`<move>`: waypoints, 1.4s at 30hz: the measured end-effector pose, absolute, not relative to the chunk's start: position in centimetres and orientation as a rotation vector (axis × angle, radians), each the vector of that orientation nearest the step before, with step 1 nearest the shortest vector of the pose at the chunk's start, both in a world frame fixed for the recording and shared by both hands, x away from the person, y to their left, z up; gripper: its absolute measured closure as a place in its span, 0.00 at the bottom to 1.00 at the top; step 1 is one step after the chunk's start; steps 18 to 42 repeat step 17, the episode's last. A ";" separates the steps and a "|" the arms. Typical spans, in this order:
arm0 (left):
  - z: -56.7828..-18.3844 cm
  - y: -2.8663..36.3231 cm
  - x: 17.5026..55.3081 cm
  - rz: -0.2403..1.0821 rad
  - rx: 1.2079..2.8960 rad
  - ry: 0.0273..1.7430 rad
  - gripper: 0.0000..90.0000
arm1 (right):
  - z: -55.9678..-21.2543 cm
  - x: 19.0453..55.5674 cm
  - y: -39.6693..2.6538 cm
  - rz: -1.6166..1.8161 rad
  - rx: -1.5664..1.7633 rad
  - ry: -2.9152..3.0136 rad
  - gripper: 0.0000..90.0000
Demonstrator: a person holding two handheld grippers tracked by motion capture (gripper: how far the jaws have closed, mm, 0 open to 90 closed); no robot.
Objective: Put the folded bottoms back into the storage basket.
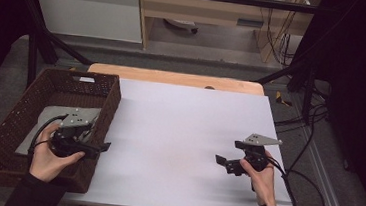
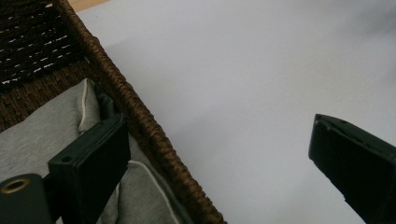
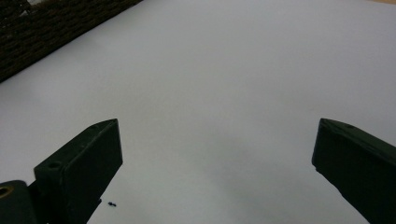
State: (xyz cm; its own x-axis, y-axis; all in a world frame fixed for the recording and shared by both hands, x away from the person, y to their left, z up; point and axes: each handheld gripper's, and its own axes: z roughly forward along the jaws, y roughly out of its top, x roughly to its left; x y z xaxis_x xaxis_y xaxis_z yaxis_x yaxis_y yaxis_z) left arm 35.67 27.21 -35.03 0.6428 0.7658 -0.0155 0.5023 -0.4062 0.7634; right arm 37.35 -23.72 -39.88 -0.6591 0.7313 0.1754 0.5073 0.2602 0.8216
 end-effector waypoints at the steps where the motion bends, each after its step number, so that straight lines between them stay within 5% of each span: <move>1: -35.0 27.2 35.7 0.437 2.091 0.985 0.06 | -40.0 37.3 -23.9 1.352 1.148 2.292 0.03; 42: -35.1 27.2 35.7 0.437 2.102 0.979 0.05 | -40.8 37.1 -25.1 1.353 1.171 2.266 0.02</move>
